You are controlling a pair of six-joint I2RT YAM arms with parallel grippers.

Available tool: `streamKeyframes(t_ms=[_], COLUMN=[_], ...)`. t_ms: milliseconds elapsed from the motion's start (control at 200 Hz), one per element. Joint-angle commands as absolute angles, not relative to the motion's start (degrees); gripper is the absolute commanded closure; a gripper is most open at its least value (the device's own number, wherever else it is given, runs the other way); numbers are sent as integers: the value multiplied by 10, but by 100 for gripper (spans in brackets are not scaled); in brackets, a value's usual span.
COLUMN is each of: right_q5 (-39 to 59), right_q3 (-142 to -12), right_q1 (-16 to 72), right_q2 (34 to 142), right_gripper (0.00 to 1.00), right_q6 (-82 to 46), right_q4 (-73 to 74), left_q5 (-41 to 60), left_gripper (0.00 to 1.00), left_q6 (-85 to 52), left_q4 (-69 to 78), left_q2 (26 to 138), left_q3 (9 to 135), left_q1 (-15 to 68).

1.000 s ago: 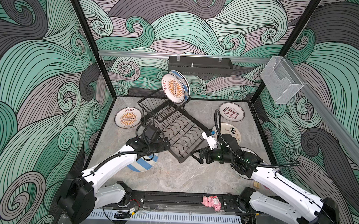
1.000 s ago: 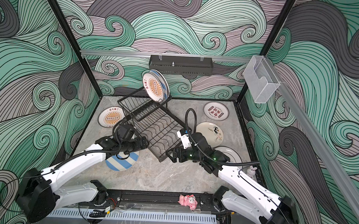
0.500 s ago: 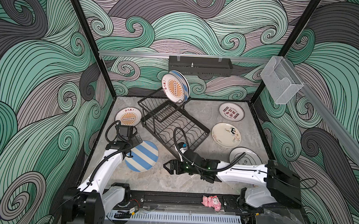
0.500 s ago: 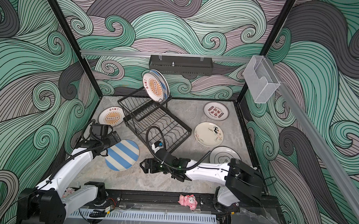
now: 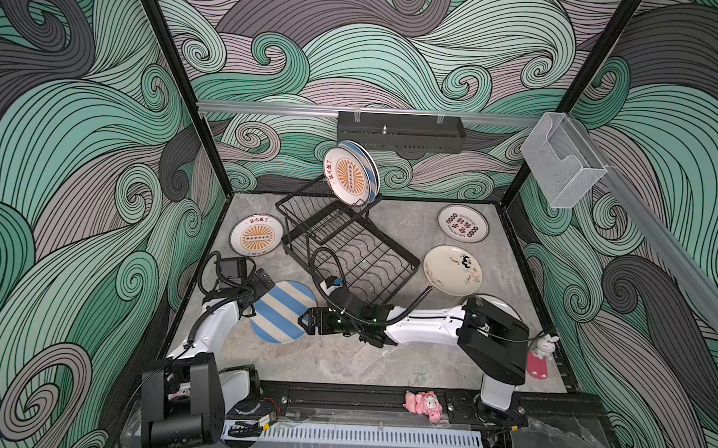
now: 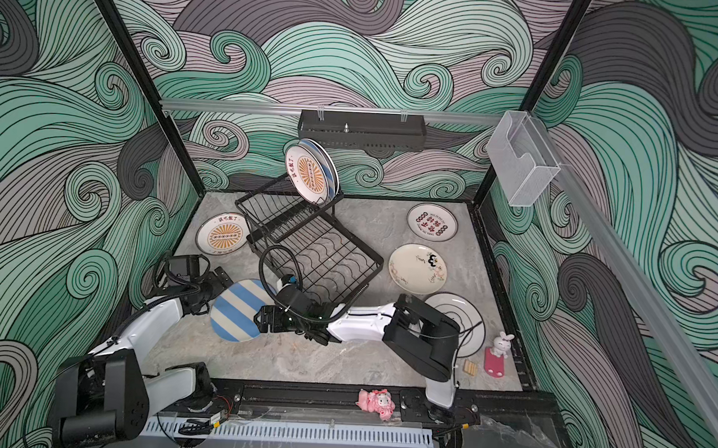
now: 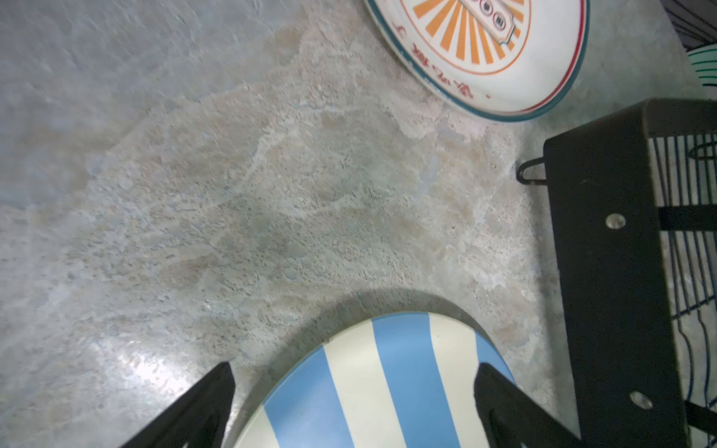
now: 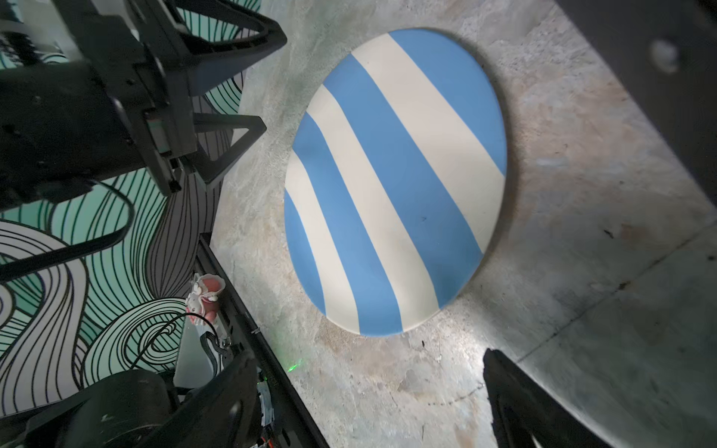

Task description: Load the plates into the dish rack

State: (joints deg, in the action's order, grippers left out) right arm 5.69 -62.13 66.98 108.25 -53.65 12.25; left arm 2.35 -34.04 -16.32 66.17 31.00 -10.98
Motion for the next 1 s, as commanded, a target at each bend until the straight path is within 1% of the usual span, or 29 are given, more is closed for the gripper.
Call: streamKeyframes(t_ms=[0,210,520,731,846,996], right_q5=[71,69,92,115,139,142], right_q3=[-646,-672,-704,-704,-702,-686], right_q1=[664,644,629,628,626,625], right_q2=[1107,1138,1180,1193,1196,1175], right_gripper=[9,9,10,14,21,39], right_q6=[-535,-520,-513,-527,-532,-540], right_q4=[96,69,72,102,123,155], left_q5=[85,117,134,143,142,145], left_gripper=[1,1,1,1,1,1], left_q6=[-345,-344,-340,-340,-337,-336], left_q4=[-149,-125,-119,-116,-118,-121], left_q2=[680,712,699,693,691,691], left_q3=[316,311,291,277,274,275], left_q1=[-118,-119,-124,-124,-125,-125])
